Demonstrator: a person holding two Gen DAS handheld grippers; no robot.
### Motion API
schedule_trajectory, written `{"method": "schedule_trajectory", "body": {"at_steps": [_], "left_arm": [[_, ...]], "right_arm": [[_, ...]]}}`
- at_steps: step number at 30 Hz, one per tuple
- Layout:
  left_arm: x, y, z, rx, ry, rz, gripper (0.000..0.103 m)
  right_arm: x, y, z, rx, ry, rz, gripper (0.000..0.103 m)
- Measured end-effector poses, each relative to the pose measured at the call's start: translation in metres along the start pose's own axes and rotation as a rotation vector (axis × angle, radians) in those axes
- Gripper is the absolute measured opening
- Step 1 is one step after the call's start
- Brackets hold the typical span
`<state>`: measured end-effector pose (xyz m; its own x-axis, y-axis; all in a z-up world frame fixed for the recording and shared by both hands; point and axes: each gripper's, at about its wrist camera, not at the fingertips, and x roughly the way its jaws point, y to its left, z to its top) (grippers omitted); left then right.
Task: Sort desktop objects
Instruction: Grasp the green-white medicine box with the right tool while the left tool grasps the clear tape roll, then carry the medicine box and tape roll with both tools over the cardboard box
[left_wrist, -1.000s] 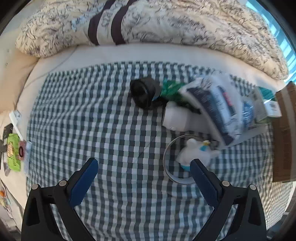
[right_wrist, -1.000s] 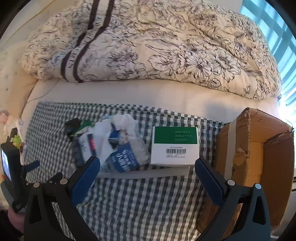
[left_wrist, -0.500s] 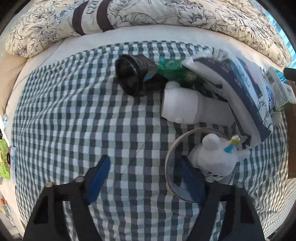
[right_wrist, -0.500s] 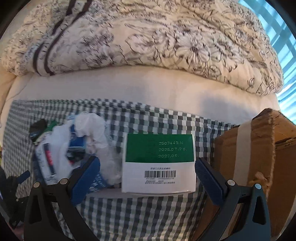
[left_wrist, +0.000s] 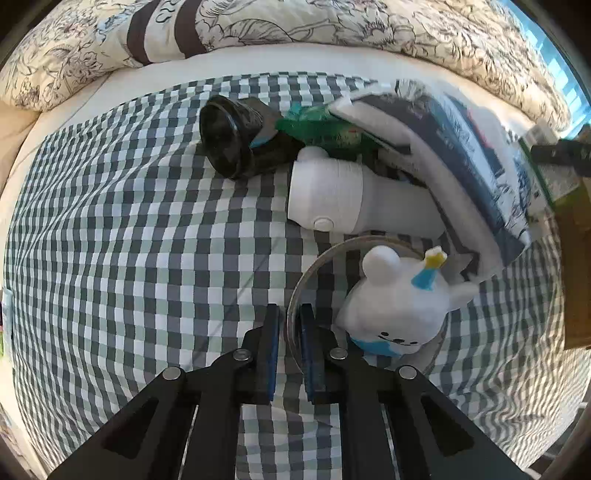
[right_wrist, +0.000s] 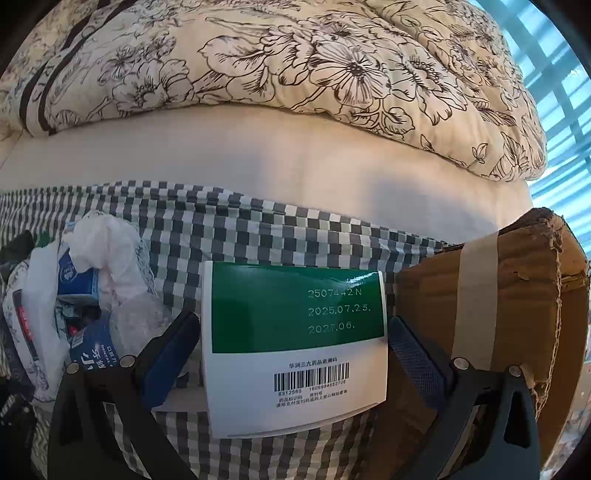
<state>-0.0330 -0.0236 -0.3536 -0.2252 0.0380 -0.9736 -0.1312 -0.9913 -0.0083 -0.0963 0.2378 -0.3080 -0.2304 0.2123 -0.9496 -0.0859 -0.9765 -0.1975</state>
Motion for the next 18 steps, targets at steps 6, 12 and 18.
{"method": "schedule_trajectory", "body": {"at_steps": [6, 12, 18], "left_arm": [[-0.015, 0.009, 0.006, -0.009, -0.027, -0.017, 0.007], [-0.002, 0.014, 0.022, 0.013, -0.022, -0.038, 0.006], [-0.008, 0.009, 0.027, 0.040, -0.028, -0.061, 0.005]], "right_arm": [[0.021, -0.005, -0.004, 0.084, 0.084, 0.107, 0.103], [0.025, -0.012, -0.009, 0.096, 0.071, 0.197, 0.093], [-0.001, -0.011, -0.007, 0.091, 0.006, 0.221, 0.093]]}}
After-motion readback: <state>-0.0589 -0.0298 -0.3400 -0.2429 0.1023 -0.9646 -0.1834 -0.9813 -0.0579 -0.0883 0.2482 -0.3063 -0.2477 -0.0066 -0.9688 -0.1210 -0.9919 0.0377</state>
